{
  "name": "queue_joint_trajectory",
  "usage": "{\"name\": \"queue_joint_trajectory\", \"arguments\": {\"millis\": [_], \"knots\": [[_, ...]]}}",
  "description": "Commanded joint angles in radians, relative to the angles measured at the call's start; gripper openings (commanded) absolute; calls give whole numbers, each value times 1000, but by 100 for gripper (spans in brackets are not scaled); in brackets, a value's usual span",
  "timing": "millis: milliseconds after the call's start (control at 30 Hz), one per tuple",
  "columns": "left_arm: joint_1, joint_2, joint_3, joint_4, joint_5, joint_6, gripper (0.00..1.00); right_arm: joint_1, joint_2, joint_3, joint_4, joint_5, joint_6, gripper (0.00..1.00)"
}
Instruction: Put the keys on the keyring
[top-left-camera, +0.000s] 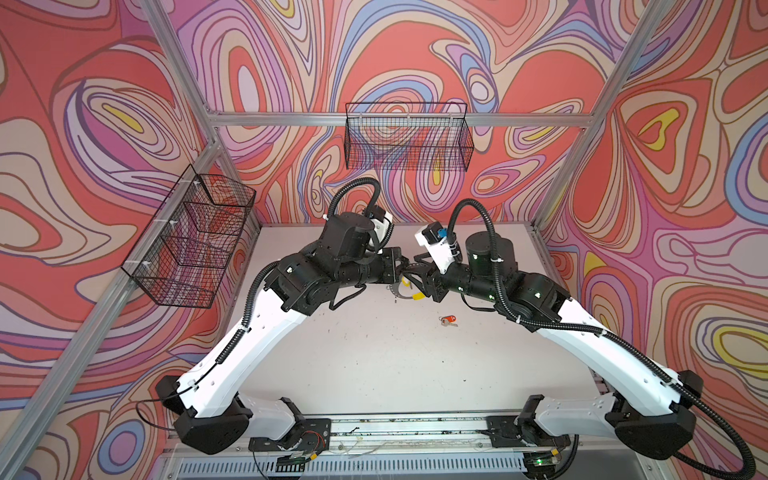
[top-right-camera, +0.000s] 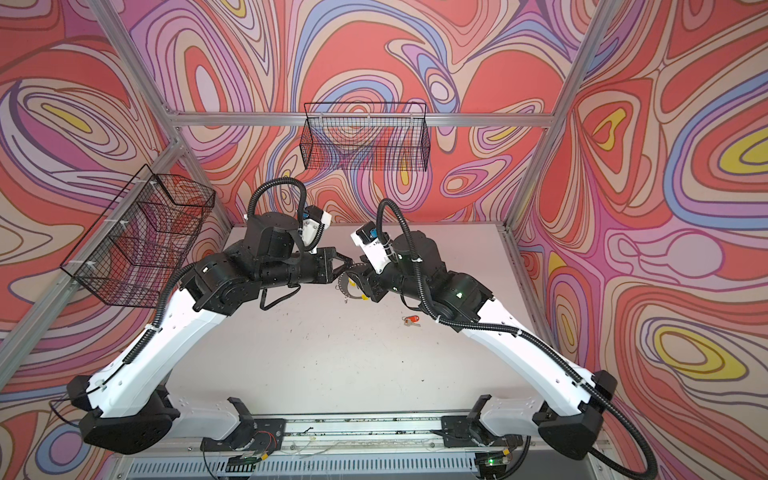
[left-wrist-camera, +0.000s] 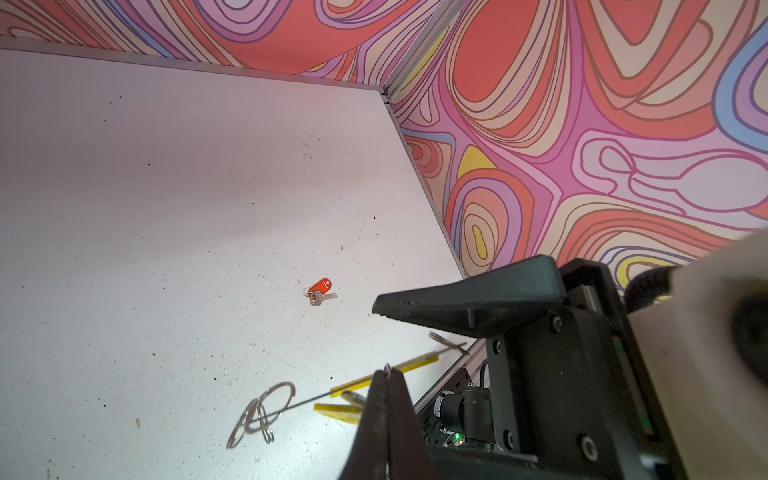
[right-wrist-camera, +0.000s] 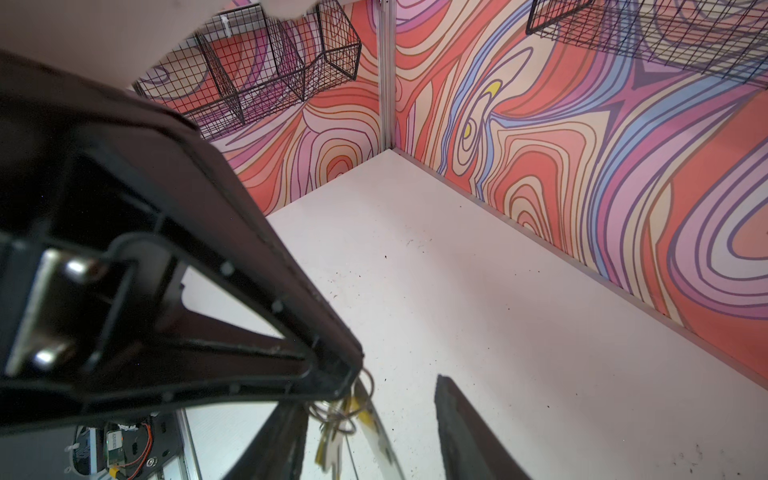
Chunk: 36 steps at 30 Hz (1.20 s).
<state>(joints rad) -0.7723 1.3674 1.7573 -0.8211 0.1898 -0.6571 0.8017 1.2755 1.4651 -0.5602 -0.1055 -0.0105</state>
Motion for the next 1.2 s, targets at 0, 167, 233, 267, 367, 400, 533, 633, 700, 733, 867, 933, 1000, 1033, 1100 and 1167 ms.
{"name": "queue_joint_trajectory", "arguments": {"millis": [0,167,233,267,367,400,533,633,700,733,867,933,1000,1033,1100,1167], "knots": [[-7,-13,42,-51,81,7,0,-21,-15,11,-3,89,-9,48],[-7,-11,60,-51,93,5,0,-21,-6,-9,-11,127,-18,41],[-7,-4,78,-78,83,12,0,-21,-5,-15,-24,160,-23,39],[-7,-1,87,-90,77,16,0,-21,-9,-20,-23,170,-25,39],[-5,-2,89,-103,70,15,0,-21,-24,-28,-23,195,-32,40],[-5,-4,87,-99,72,12,0,-21,-26,-26,-28,204,-37,42],[-4,-1,87,-95,92,8,0,-21,-33,-26,-45,242,-57,53],[-4,3,90,-99,102,9,0,-21,-33,-18,-62,262,-71,53],[-2,3,89,-104,96,9,0,-21,-31,-7,-82,254,-81,52],[-1,-2,86,-102,89,9,0,-21,-33,1,-95,244,-87,50],[8,-20,69,-94,27,4,0,-21,-64,6,-129,201,-97,47],[10,-28,62,-97,-11,7,0,-21,-85,10,-153,185,-92,47],[13,-31,55,-81,-6,1,0,-21,-104,19,-178,161,-87,47],[14,-29,54,-75,0,-2,0,-22,-116,21,-184,139,-80,48],[15,-22,55,-68,6,-6,0,-22,-139,24,-180,87,-64,48],[15,-19,54,-59,7,-15,0,-21,-153,33,-181,41,-46,48]]}}
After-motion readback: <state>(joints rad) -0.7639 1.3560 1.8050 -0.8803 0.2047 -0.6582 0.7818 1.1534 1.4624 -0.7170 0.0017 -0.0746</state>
